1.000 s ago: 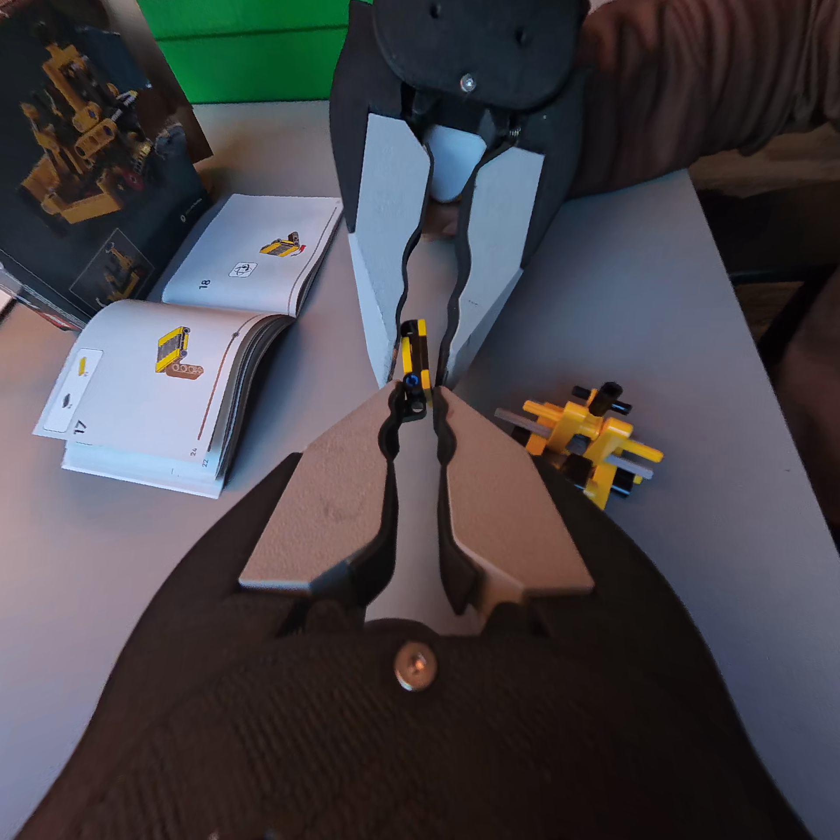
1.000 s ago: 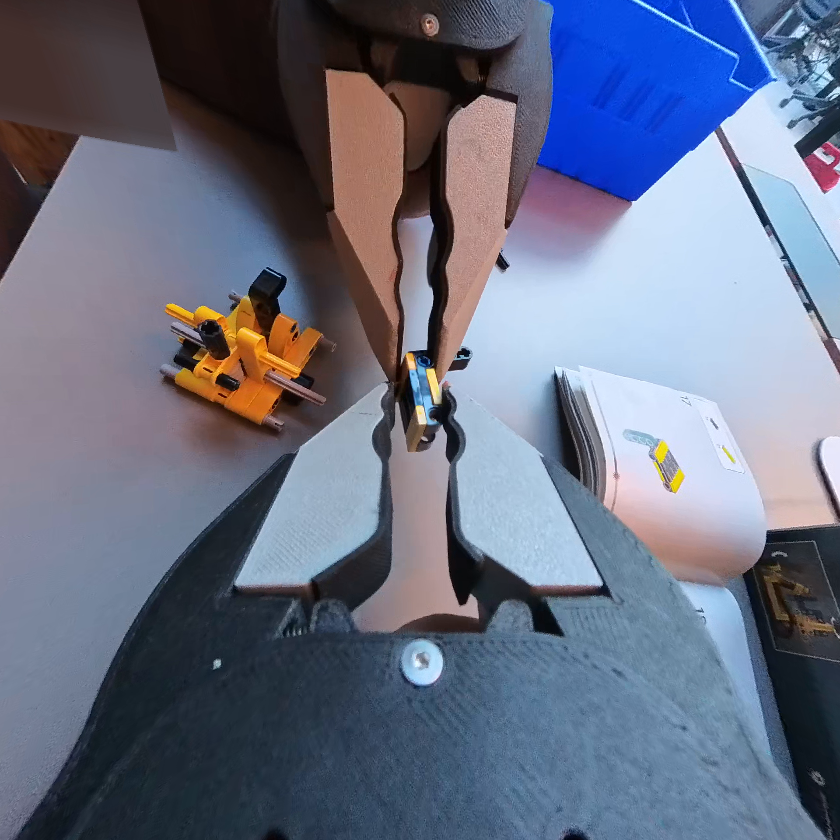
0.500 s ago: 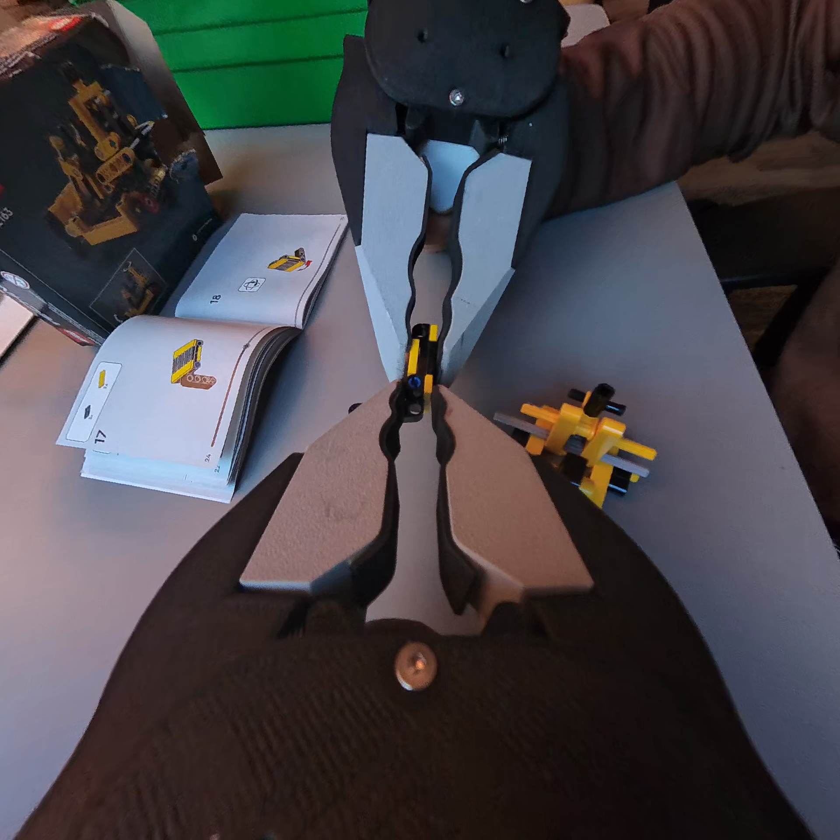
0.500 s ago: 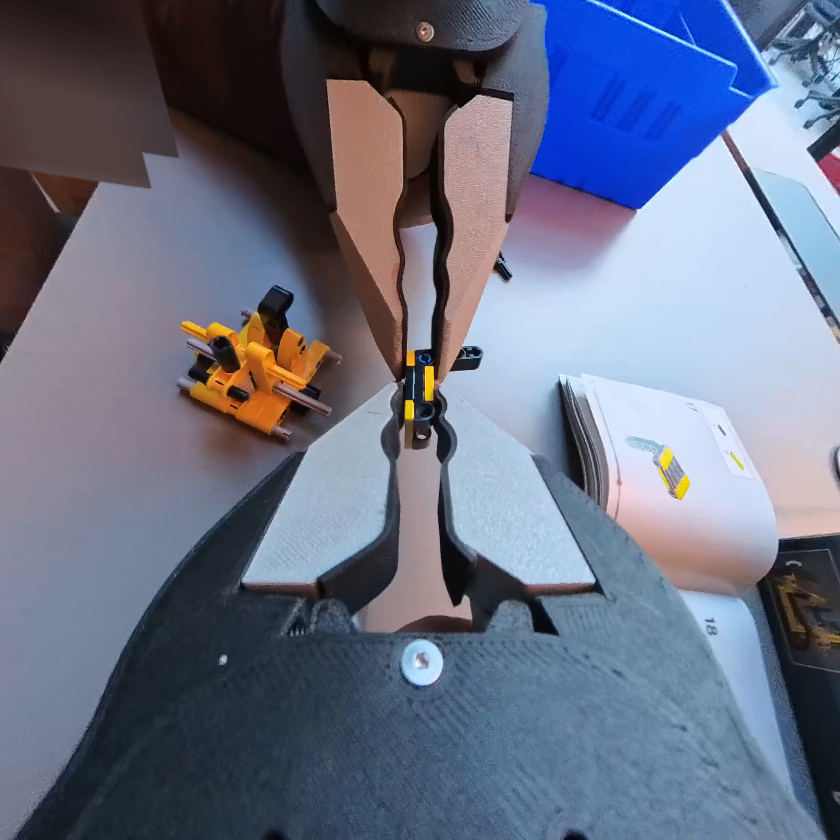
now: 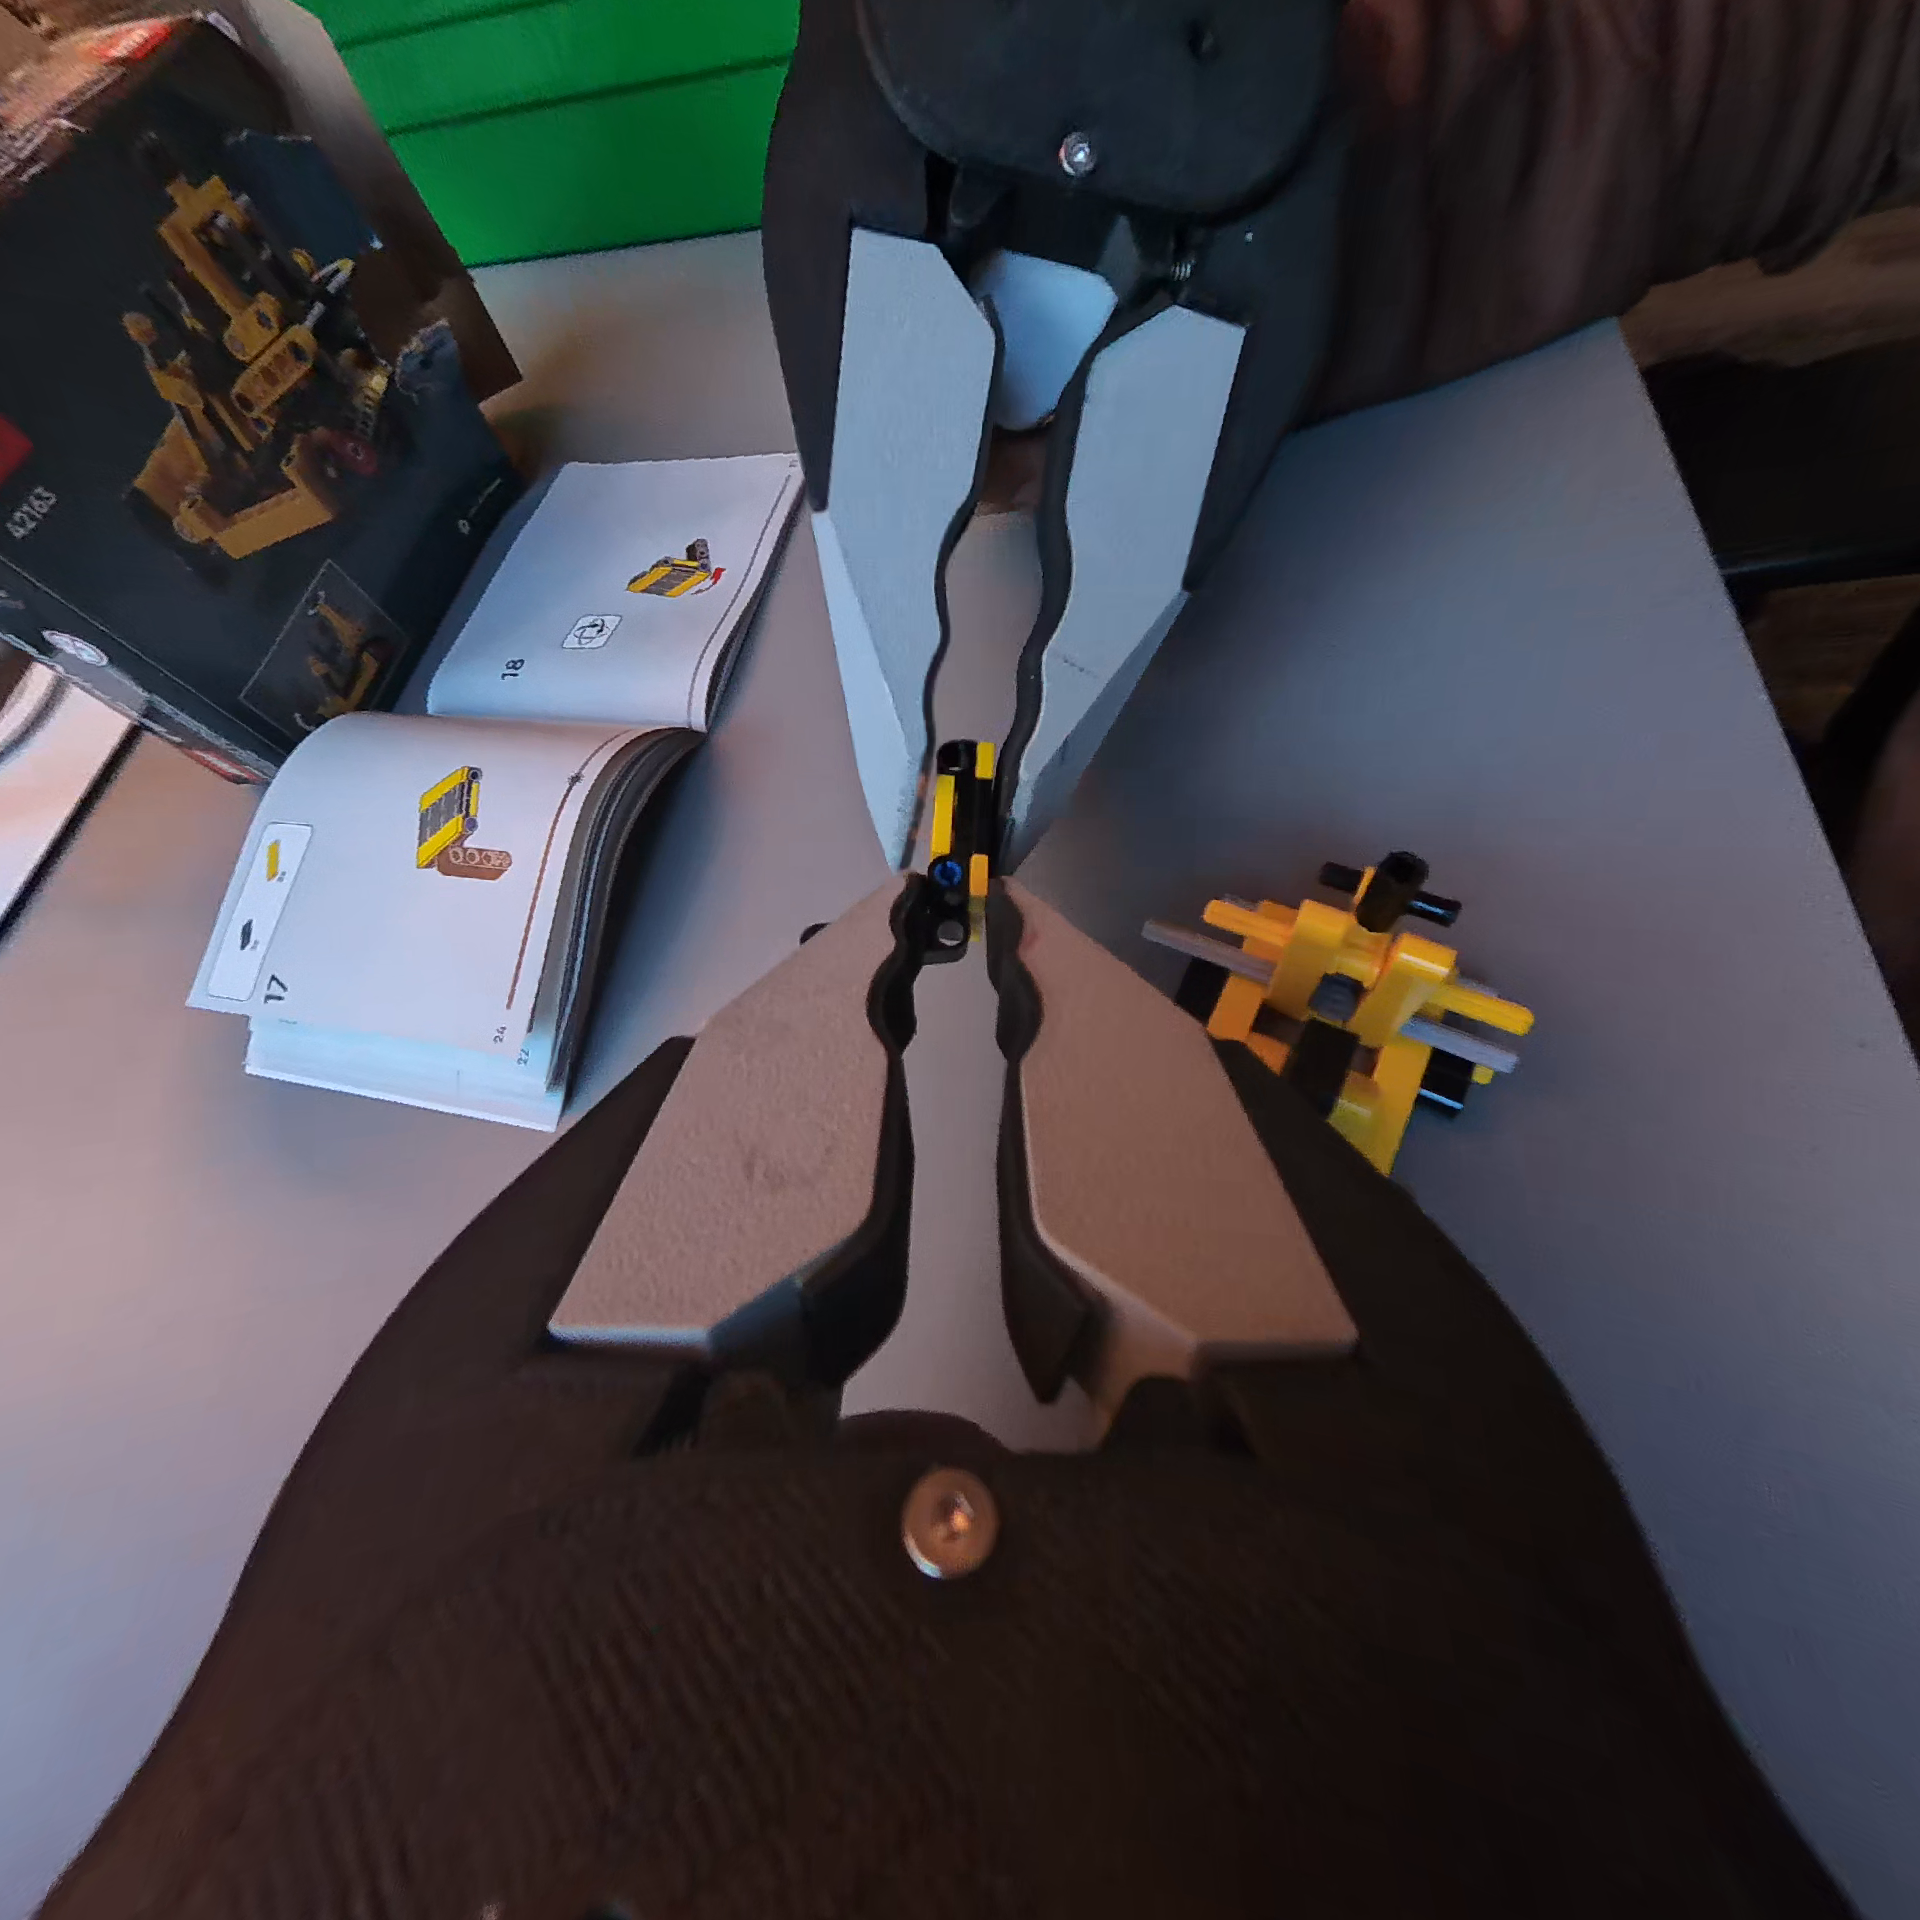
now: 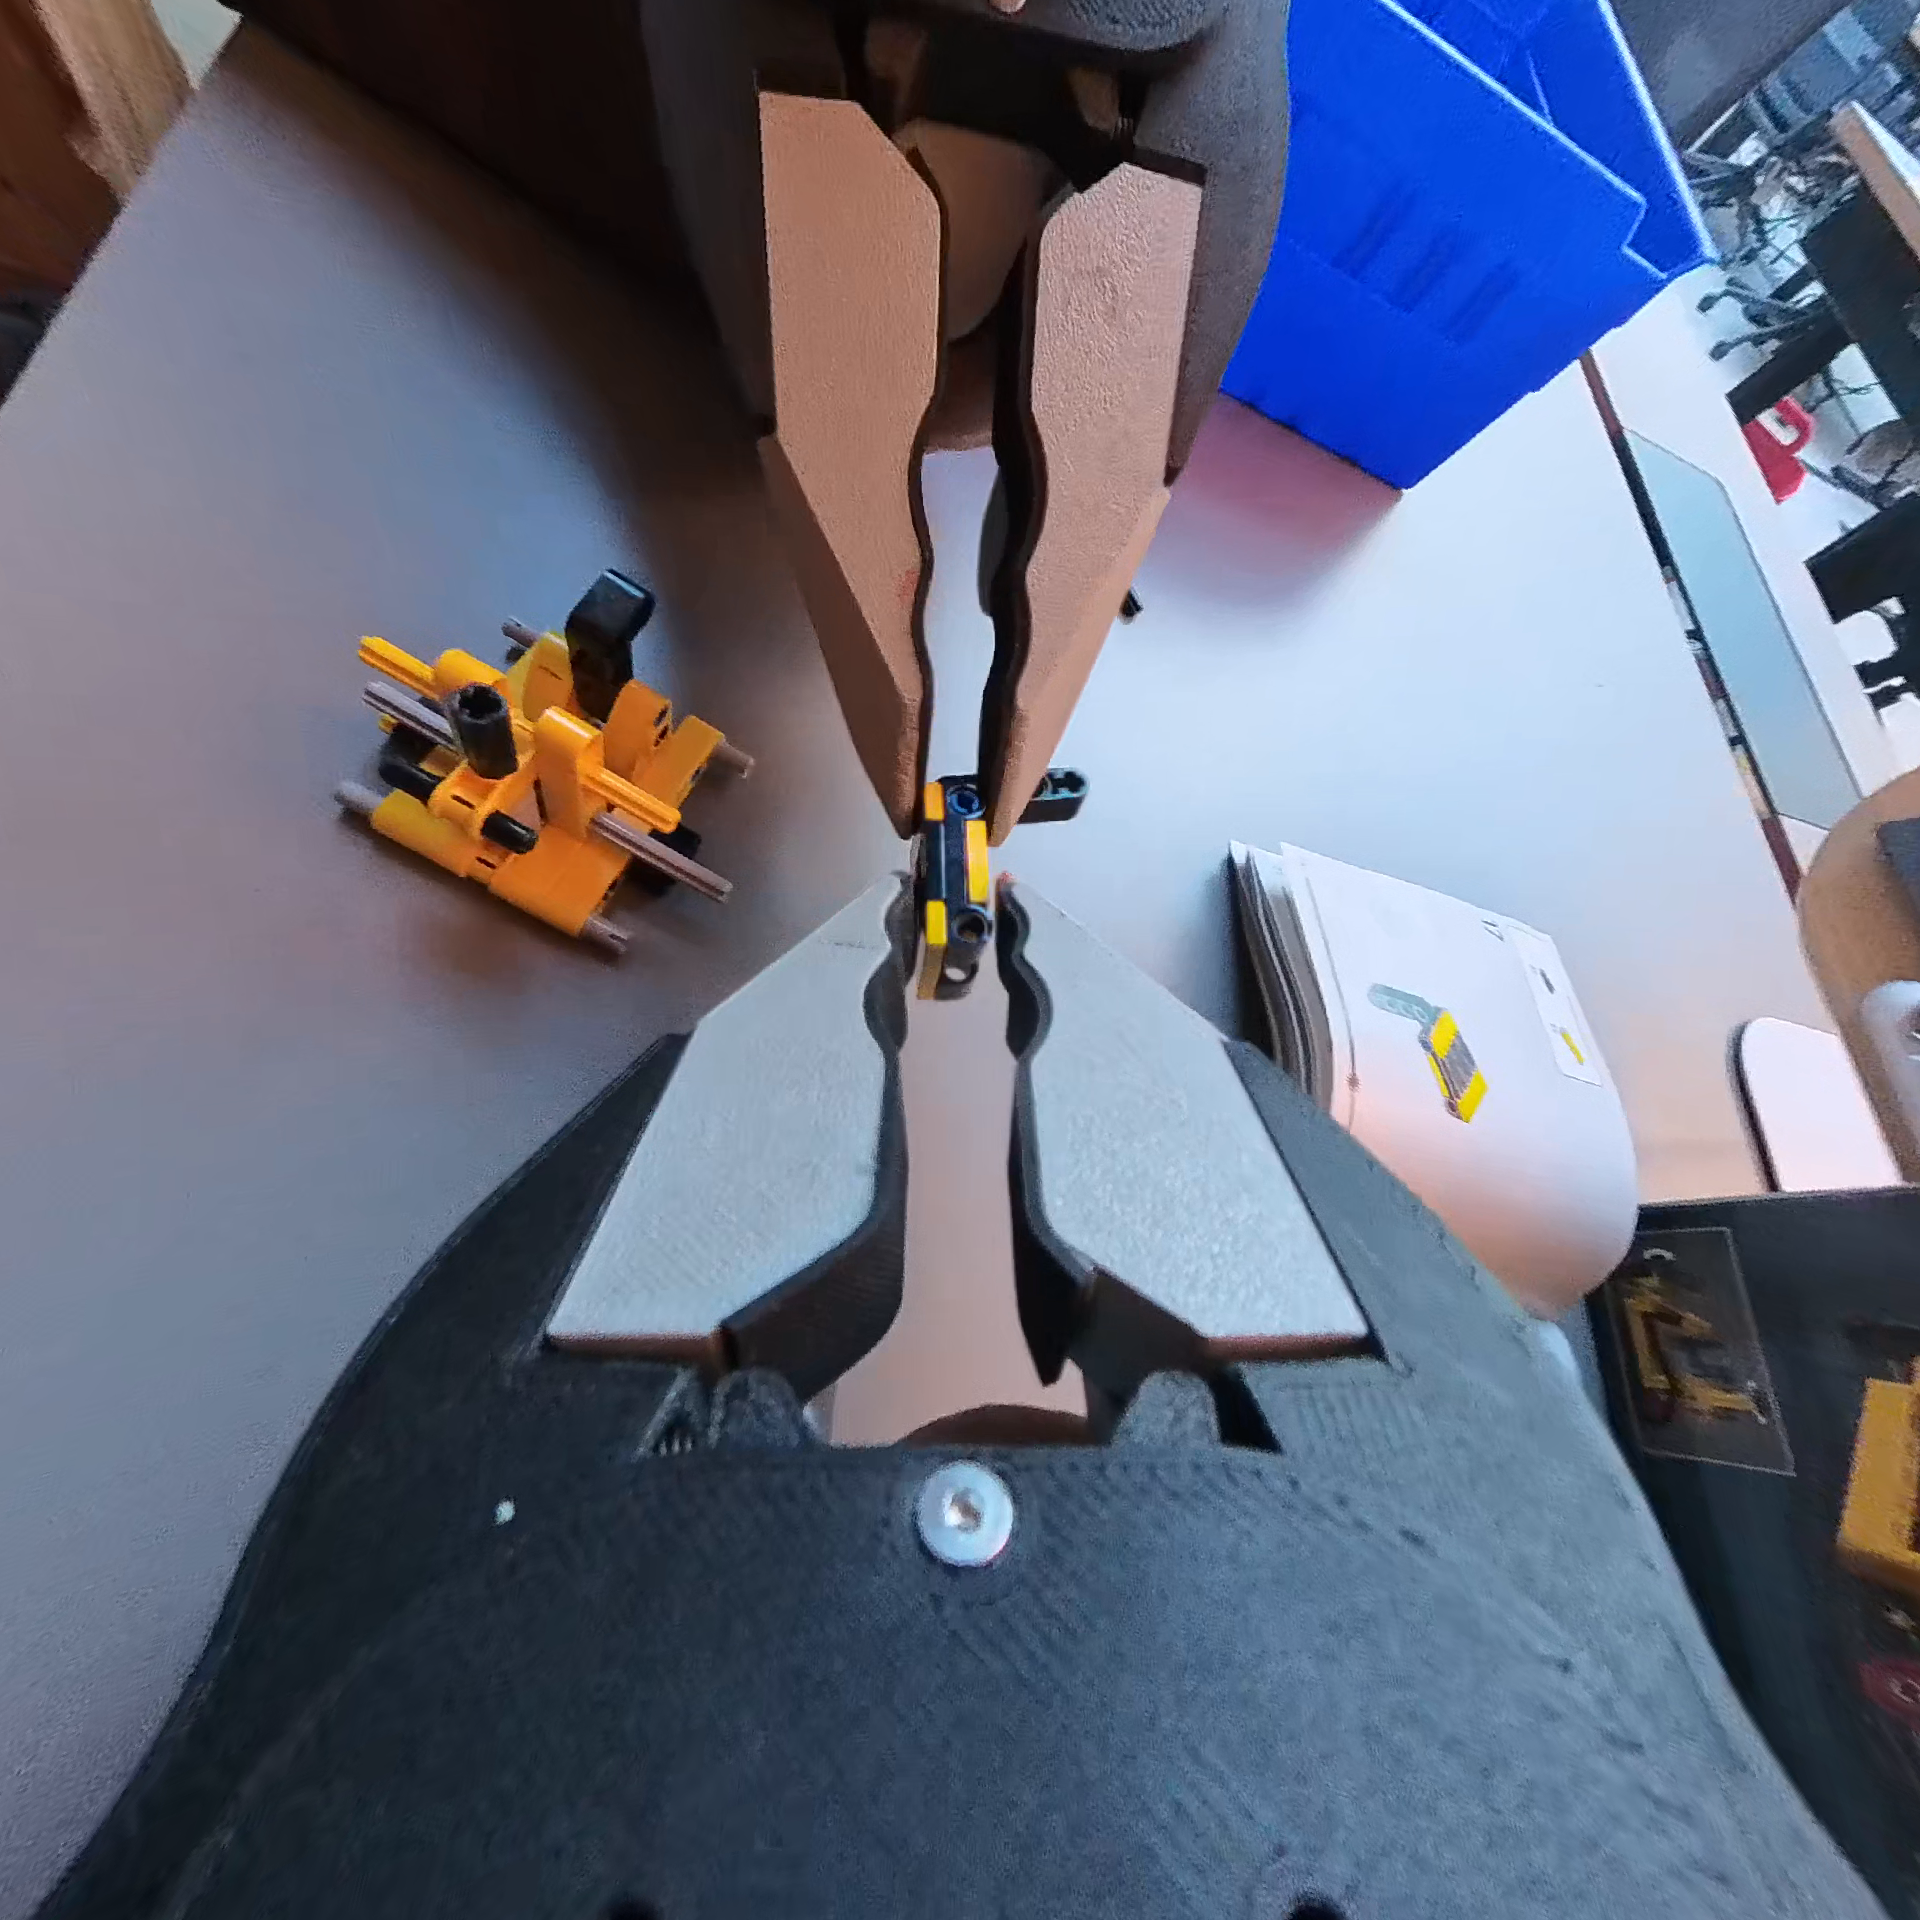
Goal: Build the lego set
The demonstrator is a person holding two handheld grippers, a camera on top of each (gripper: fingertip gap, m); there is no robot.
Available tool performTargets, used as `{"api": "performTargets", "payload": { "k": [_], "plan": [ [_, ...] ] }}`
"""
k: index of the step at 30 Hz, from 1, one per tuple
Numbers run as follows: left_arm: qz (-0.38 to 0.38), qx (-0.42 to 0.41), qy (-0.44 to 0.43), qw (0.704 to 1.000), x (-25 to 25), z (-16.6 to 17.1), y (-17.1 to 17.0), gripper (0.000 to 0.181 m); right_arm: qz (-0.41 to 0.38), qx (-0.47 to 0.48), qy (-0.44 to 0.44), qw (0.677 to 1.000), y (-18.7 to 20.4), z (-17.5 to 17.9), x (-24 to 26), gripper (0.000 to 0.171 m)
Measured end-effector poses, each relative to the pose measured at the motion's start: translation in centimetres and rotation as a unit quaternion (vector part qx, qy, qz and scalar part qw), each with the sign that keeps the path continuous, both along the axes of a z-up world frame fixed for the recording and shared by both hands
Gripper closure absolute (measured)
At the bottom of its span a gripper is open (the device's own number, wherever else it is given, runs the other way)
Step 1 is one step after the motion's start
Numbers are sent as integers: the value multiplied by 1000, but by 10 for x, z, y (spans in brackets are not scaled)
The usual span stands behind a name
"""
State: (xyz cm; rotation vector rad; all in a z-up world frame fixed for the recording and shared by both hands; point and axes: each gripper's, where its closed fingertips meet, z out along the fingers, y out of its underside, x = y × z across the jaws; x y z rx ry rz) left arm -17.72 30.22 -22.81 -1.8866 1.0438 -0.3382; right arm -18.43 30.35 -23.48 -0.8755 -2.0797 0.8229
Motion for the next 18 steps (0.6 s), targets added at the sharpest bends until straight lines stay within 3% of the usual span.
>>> {"api": "performTargets", "payload": {
  "k": [1,4,7,10,13,15,18],
  "plan": [
    [2,4,0,1000,0,1,1,174,-2,2,4,1000,1,1,0,159],
    [19,10,-27,999,-3,9,5,174,-13,-5,14,1000,7,8,0,158],
    [49,-17,-138,989,-10,25,14,174,-36,-53,43,997,18,26,-1,146],
    [45,-56,-272,960,-15,41,16,173,-47,-153,64,985,24,46,-2,146],
    [39,-95,-397,912,-20,58,19,173,-38,-241,52,968,21,52,-3,146],
    [36,-109,-442,890,-22,65,20,173,-46,-267,54,961,21,54,-7,146],
    [40,-115,-454,883,-21,65,21,173,-36,-316,55,947,15,60,-10,147]
  ]
}}
